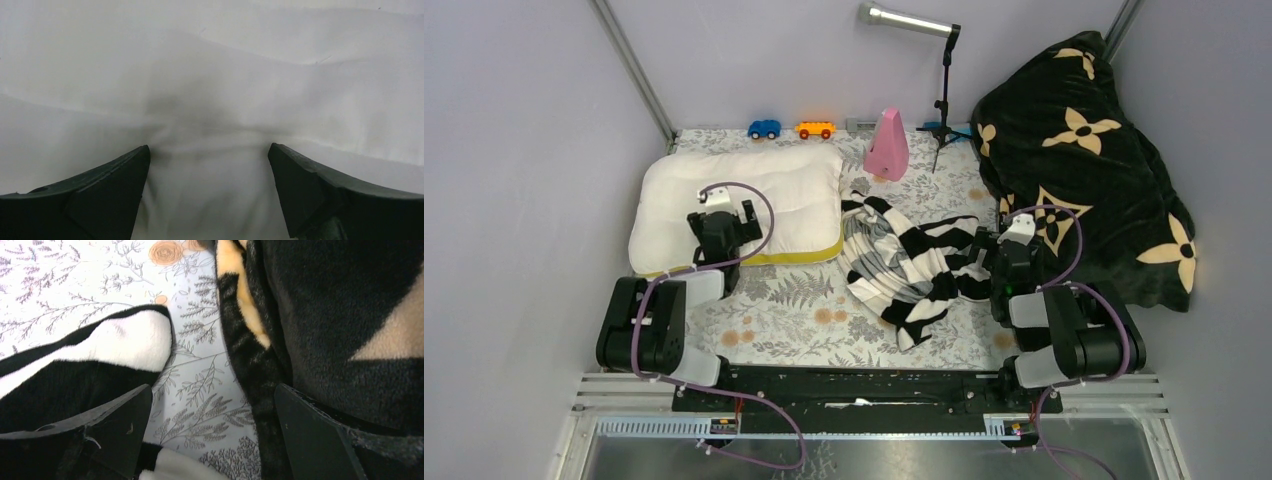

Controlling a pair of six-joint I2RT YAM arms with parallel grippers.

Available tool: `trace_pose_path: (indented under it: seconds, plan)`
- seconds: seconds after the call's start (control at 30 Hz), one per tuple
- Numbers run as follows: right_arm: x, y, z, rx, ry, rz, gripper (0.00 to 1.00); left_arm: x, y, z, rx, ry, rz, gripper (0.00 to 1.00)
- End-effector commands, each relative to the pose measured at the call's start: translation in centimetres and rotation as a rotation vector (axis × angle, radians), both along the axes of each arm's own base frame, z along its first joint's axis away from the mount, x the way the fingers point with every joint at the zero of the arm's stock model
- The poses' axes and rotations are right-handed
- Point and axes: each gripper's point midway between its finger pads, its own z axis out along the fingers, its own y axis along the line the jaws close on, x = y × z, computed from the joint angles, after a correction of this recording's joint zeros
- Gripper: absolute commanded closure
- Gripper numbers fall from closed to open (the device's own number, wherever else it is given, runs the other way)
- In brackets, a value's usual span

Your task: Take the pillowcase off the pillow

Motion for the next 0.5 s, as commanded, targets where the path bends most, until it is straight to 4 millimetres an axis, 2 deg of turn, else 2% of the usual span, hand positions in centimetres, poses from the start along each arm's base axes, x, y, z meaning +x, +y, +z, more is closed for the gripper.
trace_pose_path:
  seconds: [0.0, 0.07, 0.13, 0.27, 0.33, 0.4, 0.43, 0.47]
  plan:
    - [2.7, -1.1, 3.6, -0.020, -0.209, -0.048, 0.01, 0.7, -0.7, 1.3, 0.029, -0.092, -0.065, 0.01]
    - [2.4, -1.2, 2.5, -0.024, -0.166, -0.047, 0.01, 0.1, -0.7, 1.8, 0.042, -0.145, -0.058, 0.01]
    - [2.6, -1.2, 2.9, -0.022, -0.182, -0.045, 0.01, -0.1, -1.0, 2.2, 0.045, -0.160, -0.065, 0.01]
    - [2.5, -1.2, 2.9, -0.021, -0.177, -0.047, 0.01, 0.8, -1.5, 0.5, 0.019, -0.062, -0.083, 0.02]
    - [2.6, -1.2, 3.1, -0.024, -0.197, -0.044, 0.01, 1.1, -2.0, 0.9, 0.017, -0.074, -0.117, 0.09]
    - [2.6, -1.1, 3.0, -0.023, -0.189, -0.043, 0.01, 0.1, -1.6, 2.9, 0.040, -0.192, -0.117, 0.12]
    - [2.6, -1.2, 3.0, -0.023, -0.189, -0.044, 0.01, -0.9, -1.2, 3.5, 0.043, -0.271, -0.103, 0.08]
    - [2.6, -1.2, 3.1, -0.023, -0.194, -0.044, 0.01, -1.6, -0.6, 3.1, 0.029, -0.290, -0.084, 0.06]
